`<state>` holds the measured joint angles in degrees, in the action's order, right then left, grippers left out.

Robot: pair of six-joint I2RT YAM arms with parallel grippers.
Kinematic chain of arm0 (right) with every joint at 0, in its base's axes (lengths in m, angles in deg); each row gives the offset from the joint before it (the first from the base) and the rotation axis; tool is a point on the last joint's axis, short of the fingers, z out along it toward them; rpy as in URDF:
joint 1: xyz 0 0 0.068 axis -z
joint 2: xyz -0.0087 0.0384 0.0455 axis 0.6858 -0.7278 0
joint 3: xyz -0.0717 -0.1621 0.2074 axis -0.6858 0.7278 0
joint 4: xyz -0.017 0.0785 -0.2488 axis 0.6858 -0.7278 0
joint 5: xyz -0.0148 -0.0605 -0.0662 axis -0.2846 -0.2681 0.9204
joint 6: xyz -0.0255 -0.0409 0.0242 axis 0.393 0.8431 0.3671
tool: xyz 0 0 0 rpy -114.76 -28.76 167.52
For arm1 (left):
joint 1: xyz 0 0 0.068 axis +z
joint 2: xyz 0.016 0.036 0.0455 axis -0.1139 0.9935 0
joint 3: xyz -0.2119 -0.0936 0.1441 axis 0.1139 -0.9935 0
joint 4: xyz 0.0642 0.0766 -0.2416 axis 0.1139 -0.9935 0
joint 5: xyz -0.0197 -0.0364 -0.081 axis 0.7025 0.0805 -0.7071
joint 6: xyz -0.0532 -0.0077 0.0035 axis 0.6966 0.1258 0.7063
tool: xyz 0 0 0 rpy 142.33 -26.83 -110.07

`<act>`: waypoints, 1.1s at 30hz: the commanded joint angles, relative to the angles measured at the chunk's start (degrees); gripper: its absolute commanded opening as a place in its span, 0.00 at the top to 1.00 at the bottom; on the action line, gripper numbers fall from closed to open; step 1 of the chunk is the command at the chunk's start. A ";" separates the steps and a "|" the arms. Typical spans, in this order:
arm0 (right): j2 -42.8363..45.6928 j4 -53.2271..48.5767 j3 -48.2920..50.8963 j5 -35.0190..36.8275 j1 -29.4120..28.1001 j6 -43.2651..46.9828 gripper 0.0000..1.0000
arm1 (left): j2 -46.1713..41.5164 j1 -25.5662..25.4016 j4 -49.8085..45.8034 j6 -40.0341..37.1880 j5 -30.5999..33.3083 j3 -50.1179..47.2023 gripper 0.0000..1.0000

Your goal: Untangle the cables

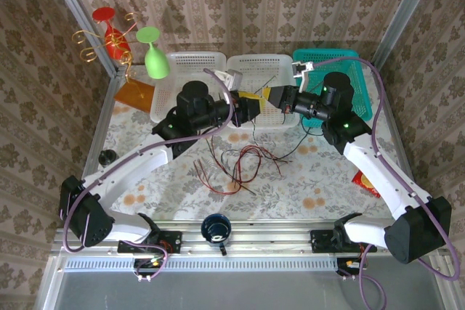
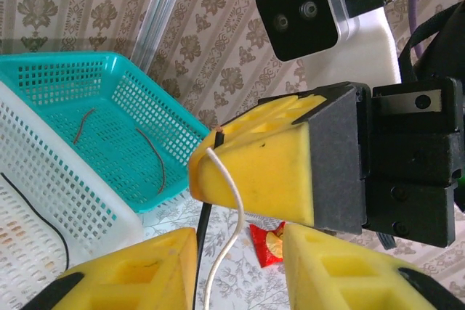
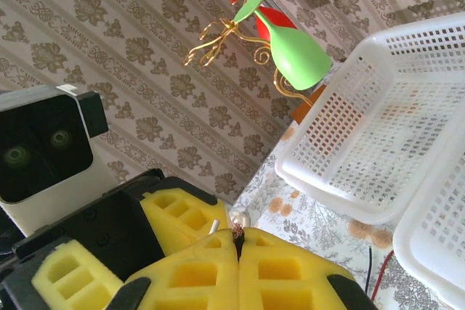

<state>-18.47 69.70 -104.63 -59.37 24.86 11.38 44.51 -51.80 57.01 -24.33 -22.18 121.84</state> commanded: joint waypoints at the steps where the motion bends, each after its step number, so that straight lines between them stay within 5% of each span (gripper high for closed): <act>1: -0.24 -0.53 -0.43 -0.90 -0.49 0.40 1.00 | 0.79 -0.67 -1.90 -2.95 1.44 2.93 0.60; 16: 0.23 -2.62 -0.47 0.42 -0.78 1.21 1.00 | 0.98 -1.69 -12.32 -7.80 14.50 6.80 0.77; 22: -0.14 -2.06 -0.66 -0.08 -0.69 0.75 1.00 | 0.29 -1.34 -10.20 -6.92 13.51 5.16 0.82; 27: -0.21 -1.84 -0.84 -0.47 -0.64 0.70 1.00 | 0.28 -0.88 -5.86 -4.29 8.45 3.76 0.70; 33: -0.27 -2.24 -1.20 -0.12 -0.66 0.89 1.00 | -0.38 1.16 3.51 3.19 4.24 -0.39 0.68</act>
<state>-18.49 67.56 -104.63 -58.47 24.49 11.42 45.84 -51.51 53.99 -25.43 -14.66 123.04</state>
